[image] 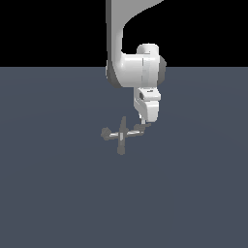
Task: Turn on the faucet by rotating a designated handle.
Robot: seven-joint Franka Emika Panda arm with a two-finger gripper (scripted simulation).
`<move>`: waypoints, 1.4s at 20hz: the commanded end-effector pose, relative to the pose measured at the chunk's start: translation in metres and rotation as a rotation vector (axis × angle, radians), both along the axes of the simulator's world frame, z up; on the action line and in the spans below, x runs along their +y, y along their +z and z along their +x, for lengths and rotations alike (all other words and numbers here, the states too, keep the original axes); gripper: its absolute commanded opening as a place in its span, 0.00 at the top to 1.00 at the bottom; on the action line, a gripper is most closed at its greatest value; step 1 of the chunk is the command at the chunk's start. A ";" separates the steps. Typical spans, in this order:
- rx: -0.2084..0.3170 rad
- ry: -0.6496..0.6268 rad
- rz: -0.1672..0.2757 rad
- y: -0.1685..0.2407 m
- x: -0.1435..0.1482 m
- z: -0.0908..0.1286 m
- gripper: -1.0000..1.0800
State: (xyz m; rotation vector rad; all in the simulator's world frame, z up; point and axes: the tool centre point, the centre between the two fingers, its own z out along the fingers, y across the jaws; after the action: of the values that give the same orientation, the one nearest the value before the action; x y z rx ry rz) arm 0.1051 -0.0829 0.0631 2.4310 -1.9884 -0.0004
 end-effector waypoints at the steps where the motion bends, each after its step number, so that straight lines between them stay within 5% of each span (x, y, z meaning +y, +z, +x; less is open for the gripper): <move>1: -0.001 -0.008 0.000 -0.002 -0.002 0.002 1.00; 17: -0.003 -0.006 0.002 -0.002 -0.023 -0.016 1.00; 28: -0.001 -0.009 0.001 -0.002 -0.030 -0.048 1.00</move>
State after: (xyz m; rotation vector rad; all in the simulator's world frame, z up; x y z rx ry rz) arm 0.0700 -0.1135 0.0611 2.4312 -2.0066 0.0280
